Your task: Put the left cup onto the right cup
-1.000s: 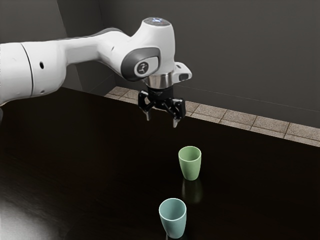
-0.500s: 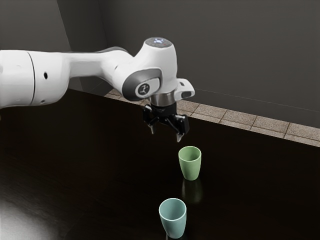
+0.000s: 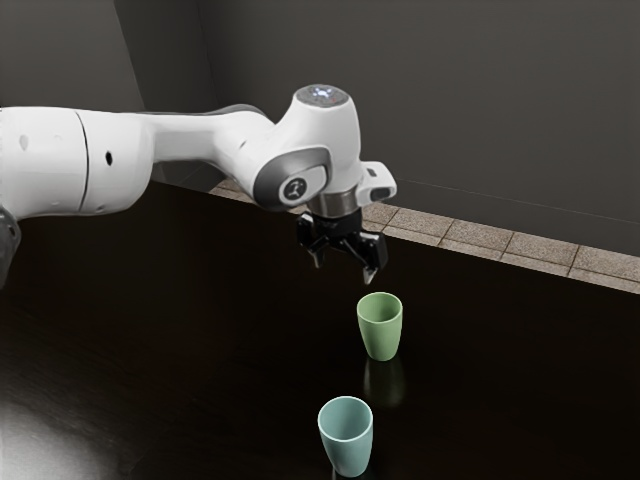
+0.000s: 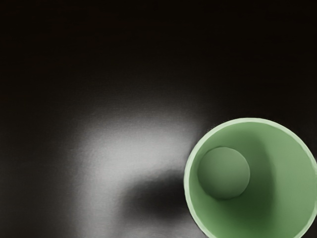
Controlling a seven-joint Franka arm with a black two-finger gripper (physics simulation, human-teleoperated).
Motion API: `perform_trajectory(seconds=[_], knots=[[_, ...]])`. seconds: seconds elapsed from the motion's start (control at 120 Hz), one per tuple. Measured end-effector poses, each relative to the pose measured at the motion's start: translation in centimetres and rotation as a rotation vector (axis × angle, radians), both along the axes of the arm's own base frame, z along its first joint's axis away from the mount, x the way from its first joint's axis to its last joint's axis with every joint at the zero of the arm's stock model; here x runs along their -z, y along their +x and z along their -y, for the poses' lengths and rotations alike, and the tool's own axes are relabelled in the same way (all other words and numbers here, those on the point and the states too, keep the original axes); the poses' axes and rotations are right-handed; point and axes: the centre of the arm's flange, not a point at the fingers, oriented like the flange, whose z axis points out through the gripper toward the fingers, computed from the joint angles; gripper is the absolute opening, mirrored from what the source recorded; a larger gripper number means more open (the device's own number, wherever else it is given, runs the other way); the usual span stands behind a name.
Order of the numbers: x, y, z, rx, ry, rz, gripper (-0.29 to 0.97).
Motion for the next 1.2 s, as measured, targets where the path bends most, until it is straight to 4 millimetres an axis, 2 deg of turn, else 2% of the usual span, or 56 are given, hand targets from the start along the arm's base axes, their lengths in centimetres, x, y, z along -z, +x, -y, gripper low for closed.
perform_trajectory(seconds=[0.5, 1.2], knots=[[3.0, 1.3, 0.2, 0.020, -0.018, -0.012, 0.68], [7.0, 2.4, -1.0, 0.030, -0.007, -0.028, 0.68]])
